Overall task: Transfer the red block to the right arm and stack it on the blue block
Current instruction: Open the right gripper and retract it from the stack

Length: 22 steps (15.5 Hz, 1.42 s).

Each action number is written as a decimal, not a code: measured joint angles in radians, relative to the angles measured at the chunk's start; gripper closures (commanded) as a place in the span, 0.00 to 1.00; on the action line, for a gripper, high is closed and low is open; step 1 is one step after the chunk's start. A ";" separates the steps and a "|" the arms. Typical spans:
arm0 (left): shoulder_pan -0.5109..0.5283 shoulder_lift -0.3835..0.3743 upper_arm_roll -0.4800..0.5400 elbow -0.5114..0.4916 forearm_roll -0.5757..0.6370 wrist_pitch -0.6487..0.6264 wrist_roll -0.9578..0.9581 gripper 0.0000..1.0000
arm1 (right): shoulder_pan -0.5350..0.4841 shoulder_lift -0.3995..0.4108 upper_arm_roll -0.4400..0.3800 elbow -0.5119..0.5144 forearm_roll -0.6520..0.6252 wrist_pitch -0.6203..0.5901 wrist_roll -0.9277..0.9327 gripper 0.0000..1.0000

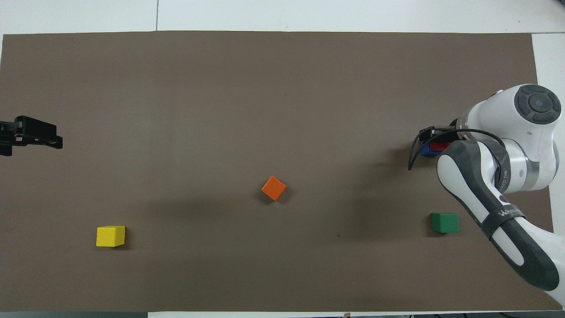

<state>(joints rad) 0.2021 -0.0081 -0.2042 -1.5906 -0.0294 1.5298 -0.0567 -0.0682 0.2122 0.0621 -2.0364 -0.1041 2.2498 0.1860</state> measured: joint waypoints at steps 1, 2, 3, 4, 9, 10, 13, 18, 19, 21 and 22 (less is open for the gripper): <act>0.000 0.000 0.000 0.000 0.000 0.000 0.000 0.00 | 0.001 0.000 0.002 0.005 0.000 0.000 0.000 0.00; 0.000 0.000 0.000 0.000 0.000 0.000 0.000 0.00 | 0.001 -0.001 0.005 0.013 0.000 0.000 0.000 0.00; 0.000 0.000 0.000 0.000 0.000 0.000 0.000 0.00 | 0.001 -0.002 0.007 0.025 0.000 -0.007 0.000 0.00; 0.000 0.000 0.000 0.000 0.000 0.000 0.000 0.00 | 0.001 -0.005 0.010 0.045 0.000 -0.026 0.000 0.00; 0.000 0.000 0.000 0.000 0.000 0.000 0.000 0.00 | 0.002 -0.068 0.031 0.193 0.003 -0.230 0.000 0.00; 0.000 0.000 0.000 0.000 0.000 0.000 0.000 0.00 | 0.002 -0.093 0.032 0.214 0.003 -0.271 0.000 0.00; 0.000 0.000 0.000 0.000 0.000 0.000 0.000 0.00 | 0.002 -0.168 0.033 0.241 0.004 -0.352 0.000 0.00; 0.000 0.000 0.000 0.000 0.000 0.000 0.000 0.00 | -0.006 -0.254 0.020 0.246 0.099 -0.518 -0.062 0.00; 0.000 0.000 0.000 0.000 0.000 0.000 0.000 0.00 | -0.010 -0.271 0.014 0.248 0.111 -0.567 -0.088 0.00; 0.000 0.000 0.000 0.000 0.000 0.000 0.000 0.00 | -0.021 -0.315 0.005 0.252 0.123 -0.667 -0.133 0.00; 0.000 0.000 0.000 0.000 0.000 0.000 0.000 0.00 | -0.025 -0.339 0.001 0.253 0.124 -0.696 -0.143 0.00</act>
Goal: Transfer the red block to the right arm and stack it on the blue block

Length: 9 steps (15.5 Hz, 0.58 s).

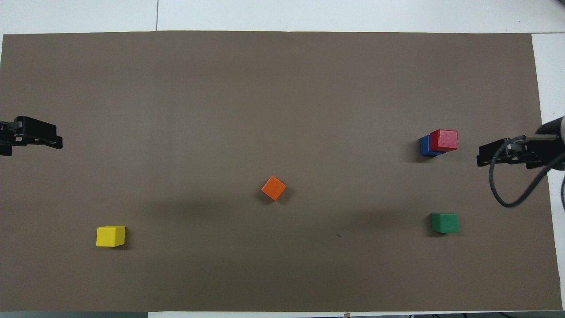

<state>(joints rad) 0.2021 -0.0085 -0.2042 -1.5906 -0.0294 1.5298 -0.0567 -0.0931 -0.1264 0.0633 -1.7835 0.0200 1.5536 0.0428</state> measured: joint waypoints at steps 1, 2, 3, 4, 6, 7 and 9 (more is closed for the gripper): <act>0.000 0.000 0.000 0.000 0.000 0.000 0.000 0.00 | -0.003 -0.020 -0.005 0.001 0.000 -0.014 -0.009 0.00; 0.000 0.000 0.000 0.000 0.000 0.000 0.000 0.00 | -0.004 -0.033 -0.010 0.003 0.000 -0.020 -0.018 0.00; 0.000 0.000 0.000 0.000 0.000 0.000 0.000 0.00 | -0.004 -0.041 -0.014 0.005 0.000 -0.020 -0.027 0.00; 0.000 0.000 0.000 0.000 0.000 0.000 0.000 0.00 | -0.005 -0.041 -0.016 0.006 0.001 -0.020 -0.033 0.00; 0.000 0.000 0.000 0.000 0.000 -0.001 0.000 0.00 | -0.004 -0.024 -0.017 0.013 0.001 -0.020 -0.035 0.00; 0.000 0.000 0.000 0.000 0.000 -0.001 0.000 0.00 | -0.004 -0.007 -0.016 0.024 0.000 -0.020 -0.037 0.00; 0.000 0.000 0.000 0.000 0.000 -0.001 0.000 0.00 | -0.003 0.026 -0.015 0.051 0.000 -0.021 -0.038 0.00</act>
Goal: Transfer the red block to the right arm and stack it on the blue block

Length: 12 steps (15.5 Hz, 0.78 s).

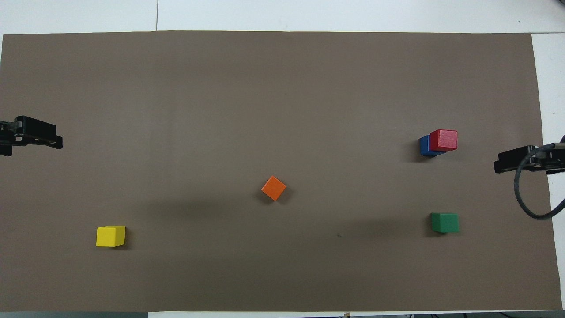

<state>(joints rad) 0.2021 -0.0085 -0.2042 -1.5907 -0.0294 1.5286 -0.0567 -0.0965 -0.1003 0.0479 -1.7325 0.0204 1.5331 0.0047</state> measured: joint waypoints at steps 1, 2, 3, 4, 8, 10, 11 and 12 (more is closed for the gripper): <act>0.000 0.000 0.000 0.000 0.000 0.000 0.000 0.00 | 0.001 0.011 0.000 0.010 0.000 0.000 0.000 0.00; 0.000 0.000 0.000 0.000 0.000 0.000 0.000 0.00 | 0.001 0.018 0.000 0.017 0.000 0.000 0.000 0.00; 0.000 0.000 0.000 0.000 0.000 0.000 0.000 0.00 | 0.000 0.022 0.000 0.022 0.000 0.000 0.000 0.00; 0.000 0.000 0.000 0.000 0.000 0.000 0.000 0.00 | 0.000 0.022 0.000 0.025 0.000 0.000 0.000 0.00; 0.000 0.000 0.000 0.000 0.000 0.000 0.000 0.00 | -0.003 0.022 -0.004 0.027 0.000 0.000 0.000 0.00; 0.000 0.000 0.000 0.000 0.000 0.000 0.000 0.00 | -0.003 0.022 -0.004 0.027 0.000 0.000 0.000 0.00; 0.000 0.000 0.000 0.000 0.000 0.000 0.000 0.00 | -0.003 0.022 -0.004 0.027 0.000 0.000 0.000 0.00; 0.000 0.000 0.000 0.000 0.000 0.000 0.000 0.00 | -0.003 0.022 -0.004 0.027 0.000 0.000 0.000 0.00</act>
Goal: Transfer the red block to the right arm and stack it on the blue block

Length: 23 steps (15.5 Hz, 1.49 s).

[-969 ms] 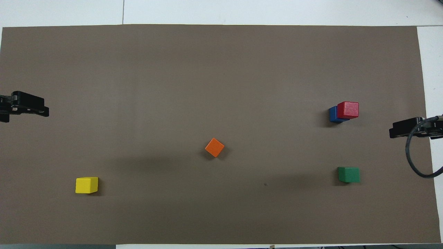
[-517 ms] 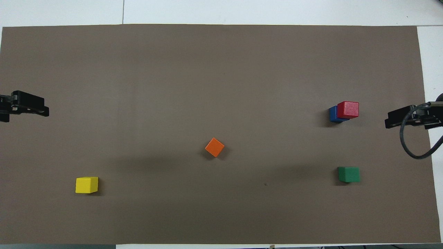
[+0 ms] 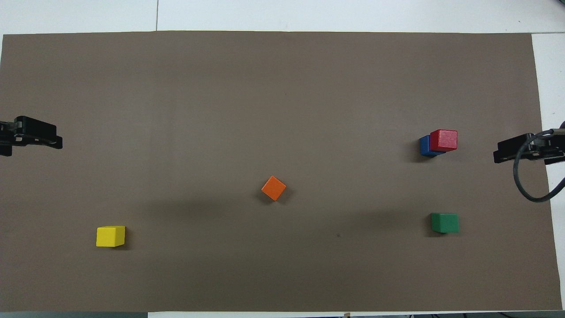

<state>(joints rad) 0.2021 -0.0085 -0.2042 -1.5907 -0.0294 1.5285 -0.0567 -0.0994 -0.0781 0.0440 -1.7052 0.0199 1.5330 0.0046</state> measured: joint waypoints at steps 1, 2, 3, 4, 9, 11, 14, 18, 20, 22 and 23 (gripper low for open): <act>0.000 0.000 0.000 0.000 0.000 0.000 0.000 0.00 | 0.000 0.000 0.000 0.000 0.000 0.001 0.000 0.00; 0.000 0.000 0.000 0.000 0.000 0.000 0.000 0.00 | 0.000 0.000 0.000 0.000 0.000 0.006 0.000 0.00; 0.000 0.000 0.000 0.000 0.000 0.000 0.000 0.00 | 0.000 0.000 0.000 0.000 0.000 0.016 0.000 0.00; 0.000 0.000 0.000 0.000 0.000 0.000 0.000 0.00 | 0.000 0.000 0.000 0.000 0.000 0.023 0.000 0.00; 0.000 0.000 0.000 0.000 0.000 0.000 0.000 0.00 | 0.000 0.000 0.000 0.000 -0.004 0.041 0.000 0.00; 0.000 0.000 0.000 0.000 0.000 0.000 0.000 0.00 | 0.000 0.000 0.000 0.000 -0.011 0.041 0.000 0.00; 0.000 0.000 0.000 0.000 0.000 0.000 0.000 0.00 | 0.000 0.000 0.000 0.000 -0.023 0.041 -0.012 0.00; 0.000 0.000 0.000 0.000 0.000 0.000 0.000 0.00 | 0.000 0.001 0.000 0.000 -0.025 0.041 -0.017 0.00; 0.000 0.000 0.000 0.000 0.000 0.000 0.000 0.00 | 0.000 0.001 0.000 0.000 -0.025 0.041 -0.018 0.00; 0.000 0.000 0.000 0.000 0.000 0.000 0.000 0.00 | 0.000 0.001 0.000 0.000 -0.025 0.041 -0.018 0.00; 0.000 0.000 0.000 0.000 0.000 0.000 0.000 0.00 | 0.000 0.001 0.000 0.000 -0.025 0.041 -0.018 0.00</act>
<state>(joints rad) 0.2021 -0.0085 -0.2042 -1.5907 -0.0294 1.5285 -0.0567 -0.0996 -0.0773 0.0437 -1.7052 -0.0054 1.5742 -0.0132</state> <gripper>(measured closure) 0.000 0.000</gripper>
